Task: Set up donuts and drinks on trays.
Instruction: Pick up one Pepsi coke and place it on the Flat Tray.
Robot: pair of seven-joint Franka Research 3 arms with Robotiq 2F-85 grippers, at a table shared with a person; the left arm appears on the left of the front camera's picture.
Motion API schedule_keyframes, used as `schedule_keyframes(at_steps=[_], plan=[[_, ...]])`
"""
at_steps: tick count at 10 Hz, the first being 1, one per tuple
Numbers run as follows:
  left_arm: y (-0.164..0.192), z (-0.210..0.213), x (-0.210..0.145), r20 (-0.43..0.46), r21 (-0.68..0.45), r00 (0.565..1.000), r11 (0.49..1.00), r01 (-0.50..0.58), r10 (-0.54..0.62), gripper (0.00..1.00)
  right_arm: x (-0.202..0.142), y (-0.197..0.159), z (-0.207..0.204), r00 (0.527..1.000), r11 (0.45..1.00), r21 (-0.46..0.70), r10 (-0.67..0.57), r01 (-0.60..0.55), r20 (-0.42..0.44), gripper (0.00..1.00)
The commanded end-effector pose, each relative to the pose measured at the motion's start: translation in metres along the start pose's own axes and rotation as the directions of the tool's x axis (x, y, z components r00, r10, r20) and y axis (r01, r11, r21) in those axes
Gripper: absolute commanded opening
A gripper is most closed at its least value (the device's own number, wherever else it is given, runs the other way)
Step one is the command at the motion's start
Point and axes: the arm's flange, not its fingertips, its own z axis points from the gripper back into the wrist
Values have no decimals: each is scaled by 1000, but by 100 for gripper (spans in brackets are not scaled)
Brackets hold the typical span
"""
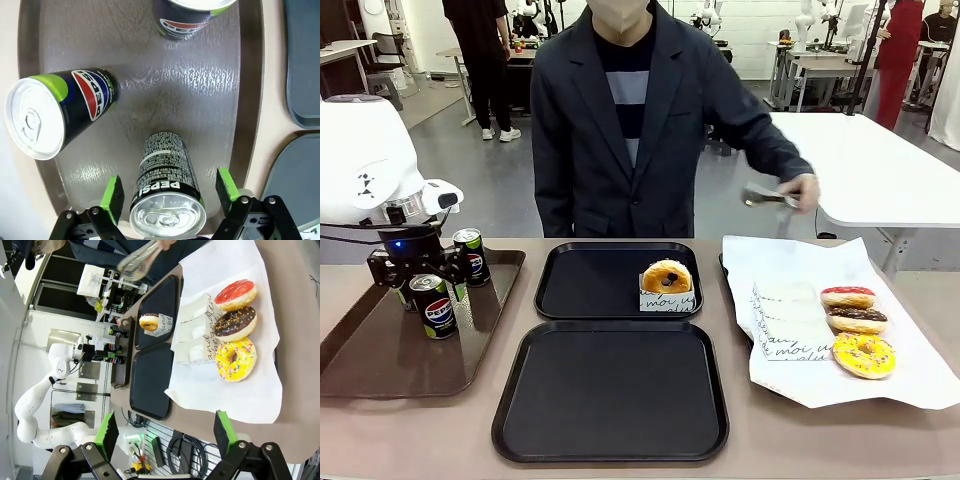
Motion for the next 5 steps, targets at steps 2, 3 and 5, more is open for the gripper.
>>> schedule_keyframes(at_steps=[2, 3, 5], plan=[[-5, -2, 0, 20, 16, 1000, 1000, -20, 20, 63, 0, -2, 0, 1000, 1000, 10, 2, -2, 2, 100], [-5, -2, 1, 18, 18, 1000, 1000, -18, 17, 57, 0, -2, 0, 1000, 1000, 10, 2, -2, 2, 100], [-5, 1, 3, 19, 21, 1000, 1000, -12, 12, 38, 0, -2, 0, 1000, 1000, 10, 2, -2, 2, 100]])
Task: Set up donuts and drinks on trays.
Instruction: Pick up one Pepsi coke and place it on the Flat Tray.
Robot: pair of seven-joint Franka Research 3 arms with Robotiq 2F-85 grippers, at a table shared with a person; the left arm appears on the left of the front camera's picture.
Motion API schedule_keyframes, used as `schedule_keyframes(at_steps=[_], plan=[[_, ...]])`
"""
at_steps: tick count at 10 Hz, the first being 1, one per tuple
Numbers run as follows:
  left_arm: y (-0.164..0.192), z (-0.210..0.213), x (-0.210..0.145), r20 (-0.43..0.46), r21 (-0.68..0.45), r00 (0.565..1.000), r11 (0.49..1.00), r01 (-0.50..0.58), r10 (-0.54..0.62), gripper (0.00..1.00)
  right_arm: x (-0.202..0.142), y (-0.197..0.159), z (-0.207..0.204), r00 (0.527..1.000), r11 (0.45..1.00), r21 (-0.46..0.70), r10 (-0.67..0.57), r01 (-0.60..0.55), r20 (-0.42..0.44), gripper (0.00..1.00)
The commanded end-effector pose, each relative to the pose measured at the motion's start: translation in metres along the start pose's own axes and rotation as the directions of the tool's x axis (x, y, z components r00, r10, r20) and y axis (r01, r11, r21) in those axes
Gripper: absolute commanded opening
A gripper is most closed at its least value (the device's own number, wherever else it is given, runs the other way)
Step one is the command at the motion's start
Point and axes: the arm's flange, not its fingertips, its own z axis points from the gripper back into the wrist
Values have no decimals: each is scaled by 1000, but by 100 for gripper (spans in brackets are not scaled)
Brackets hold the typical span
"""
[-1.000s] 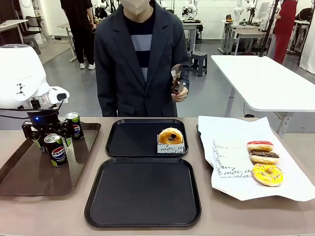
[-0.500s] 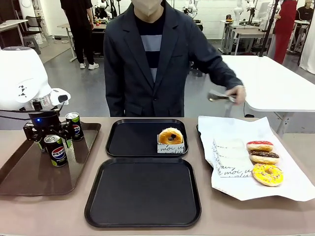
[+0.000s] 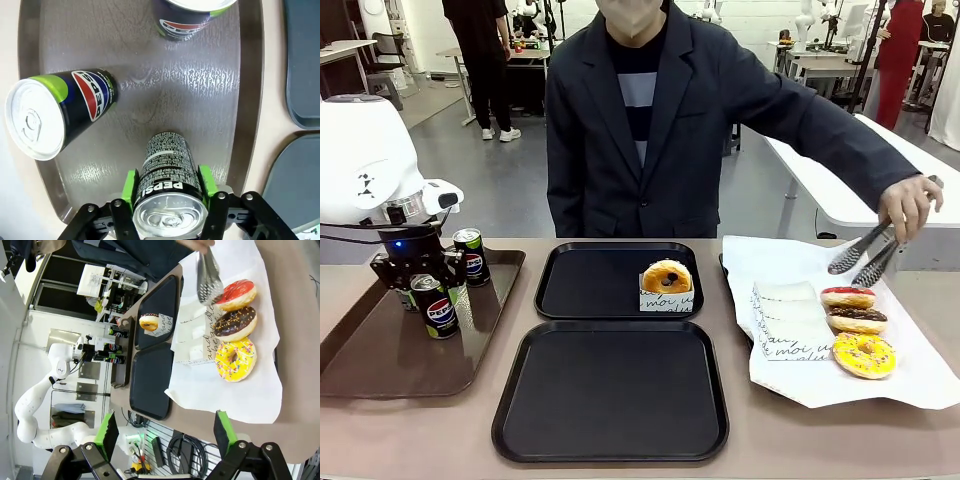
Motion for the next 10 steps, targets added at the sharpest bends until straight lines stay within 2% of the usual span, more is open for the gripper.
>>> schedule_keyframes(at_steps=[1, 2, 3, 4, 6, 9, 10], plan=[[-5, 1, 2, 20, 21, 1000, 1000, -15, 14, 25, 0, -2, 0, 1000, 1000, 10, 2, -2, 2, 100], [-4, 7, -1, 24, 13, 1000, 1000, -14, 14, 19, 0, -2, 0, 1000, 1000, 10, 2, -2, 2, 100], [-6, 19, -8, 42, 64, 999, 997, 29, -32, 7, 0, -2, 0, 1000, 1000, 10, 2, -2, 2, 100], [-9, 41, -19, 59, 82, 996, 995, 61, -66, 7, 0, -2, 0, 1000, 1000, 10, 2, -2, 2, 100], [-6, 88, -46, 85, 30, 992, 995, 92, -95, 7, 0, -2, 0, 1000, 1000, 10, 2, -2, 2, 100], [2, 132, -85, 155, -17, 981, 993, 120, -116, 7, 0, -2, 0, 1000, 1000, 10, 2, -2, 2, 100], [9, 138, -86, 195, 14, 975, 995, 103, -104, 7, 0, -2, 0, 1000, 1000, 10, 2, -2, 2, 100]])
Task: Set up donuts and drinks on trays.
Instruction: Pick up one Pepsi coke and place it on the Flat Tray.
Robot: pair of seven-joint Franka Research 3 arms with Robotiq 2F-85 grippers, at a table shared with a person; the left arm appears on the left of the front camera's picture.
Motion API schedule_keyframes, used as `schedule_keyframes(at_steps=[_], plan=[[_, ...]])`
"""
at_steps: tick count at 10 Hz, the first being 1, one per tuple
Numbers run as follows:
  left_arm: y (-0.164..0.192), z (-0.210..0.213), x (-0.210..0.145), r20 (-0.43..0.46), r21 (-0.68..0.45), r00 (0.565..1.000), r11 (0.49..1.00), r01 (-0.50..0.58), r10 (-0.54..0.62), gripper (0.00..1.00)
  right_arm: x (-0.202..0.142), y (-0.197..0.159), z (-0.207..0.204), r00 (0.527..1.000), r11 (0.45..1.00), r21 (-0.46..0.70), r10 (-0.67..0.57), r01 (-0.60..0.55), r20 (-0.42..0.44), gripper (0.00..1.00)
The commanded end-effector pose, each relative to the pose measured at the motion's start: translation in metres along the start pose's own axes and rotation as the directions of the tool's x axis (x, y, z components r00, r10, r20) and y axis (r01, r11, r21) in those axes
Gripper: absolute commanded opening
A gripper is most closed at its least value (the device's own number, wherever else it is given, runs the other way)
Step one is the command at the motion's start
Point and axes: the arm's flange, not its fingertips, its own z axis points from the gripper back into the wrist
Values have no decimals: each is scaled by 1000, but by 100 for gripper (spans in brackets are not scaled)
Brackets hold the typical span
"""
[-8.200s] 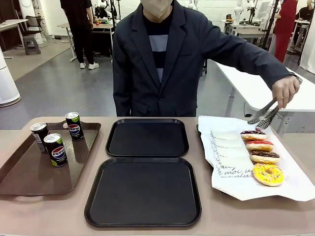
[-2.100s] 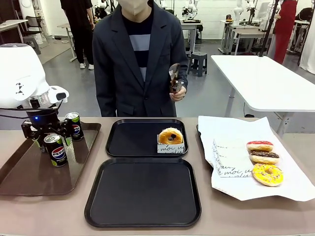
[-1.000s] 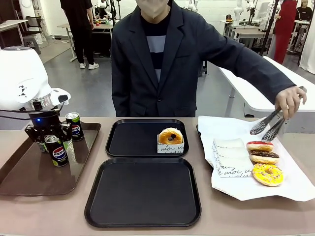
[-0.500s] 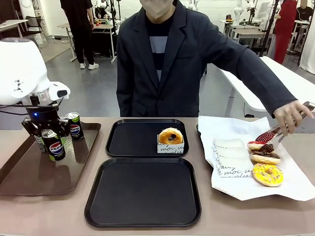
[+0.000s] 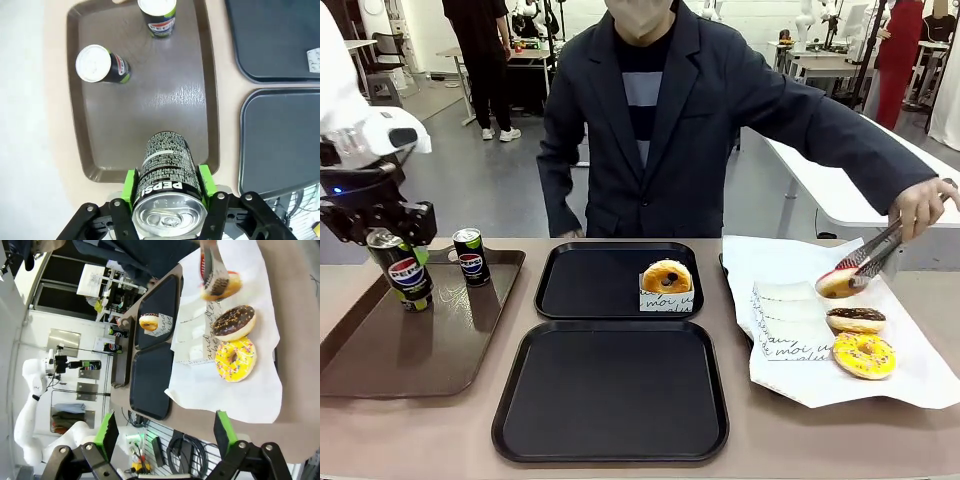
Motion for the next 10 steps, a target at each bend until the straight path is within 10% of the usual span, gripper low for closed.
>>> schedule_keyframes(at_steps=[1, 3, 4, 10], plan=[[-4, -15, 9, -31, 4, 1000, 1000, 4, -4, 7, 0, -1, 1, 1000, 1000, 10, 4, -4, 3, 100], [-4, -15, 9, -31, 4, 1000, 1000, 4, -4, 7, 0, -1, 1, 1000, 1000, 10, 4, -4, 3, 100], [-1, -5, -1, -13, 3, 1000, 1000, 2, -2, 59, 0, -1, 1, 1000, 1000, 10, 4, -4, 3, 100], [-113, -2, 21, 88, -31, 985, 988, 154, -151, 59, 0, -1, 1, 1000, 1000, 10, 4, -4, 3, 100]])
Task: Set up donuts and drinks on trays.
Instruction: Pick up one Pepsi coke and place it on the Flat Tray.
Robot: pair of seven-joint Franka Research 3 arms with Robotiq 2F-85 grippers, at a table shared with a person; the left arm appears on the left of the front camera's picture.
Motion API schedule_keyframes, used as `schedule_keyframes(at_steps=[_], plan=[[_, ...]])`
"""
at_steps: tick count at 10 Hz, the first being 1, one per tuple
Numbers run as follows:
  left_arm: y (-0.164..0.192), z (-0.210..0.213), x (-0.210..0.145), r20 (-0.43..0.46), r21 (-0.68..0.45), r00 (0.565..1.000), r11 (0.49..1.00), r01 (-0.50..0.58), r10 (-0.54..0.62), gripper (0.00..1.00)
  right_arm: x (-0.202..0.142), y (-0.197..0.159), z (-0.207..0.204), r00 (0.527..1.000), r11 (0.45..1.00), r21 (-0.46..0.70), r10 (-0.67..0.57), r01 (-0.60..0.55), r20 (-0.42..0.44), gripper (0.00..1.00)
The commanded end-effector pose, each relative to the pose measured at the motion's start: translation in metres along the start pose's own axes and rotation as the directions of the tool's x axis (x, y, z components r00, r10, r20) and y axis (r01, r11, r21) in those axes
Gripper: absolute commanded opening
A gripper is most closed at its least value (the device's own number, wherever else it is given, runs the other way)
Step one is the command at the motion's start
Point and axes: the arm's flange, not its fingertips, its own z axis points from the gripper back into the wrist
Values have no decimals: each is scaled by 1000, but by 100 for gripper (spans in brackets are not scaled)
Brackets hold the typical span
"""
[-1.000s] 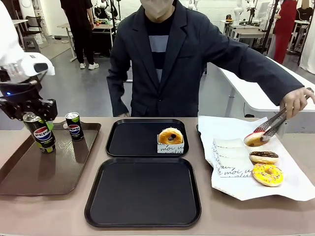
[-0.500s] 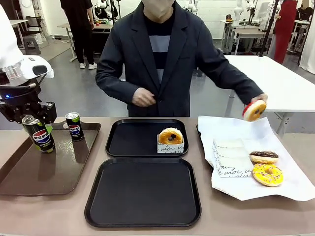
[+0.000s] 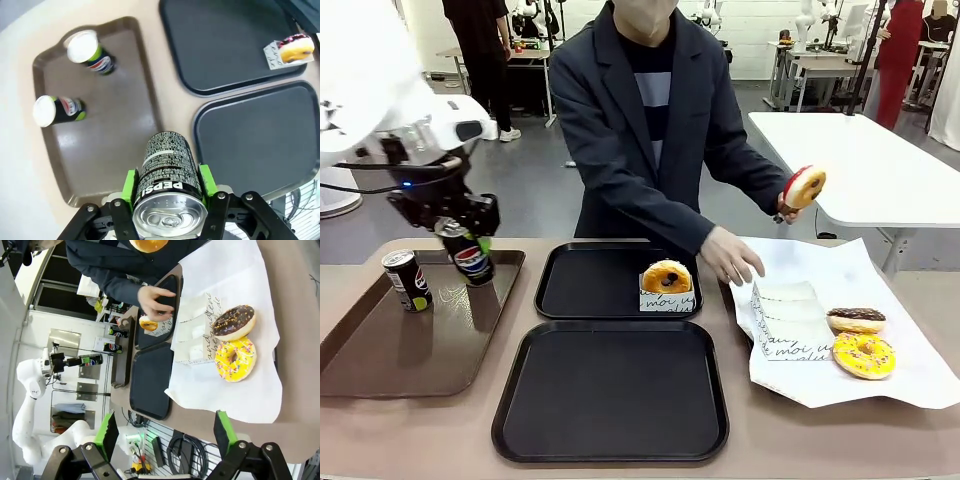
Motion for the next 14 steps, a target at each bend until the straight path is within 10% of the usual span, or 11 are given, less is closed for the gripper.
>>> schedule_keyframes(at_steps=[1, 9, 14], plan=[[-26, -14, 20, -8, 9, 1000, 1000, 10, -9, 59, 0, -1, 1, 1000, 1000, 10, 5, -5, 4, 100], [-101, -80, 77, -50, 27, 997, 998, 62, -60, 59, 0, -1, 1, 1000, 1000, 10, 5, -5, 4, 100], [122, 9, -54, -115, 16, 985, 991, 129, -127, 59, 0, -1, 1, 1000, 1000, 10, 5, -5, 4, 100]])
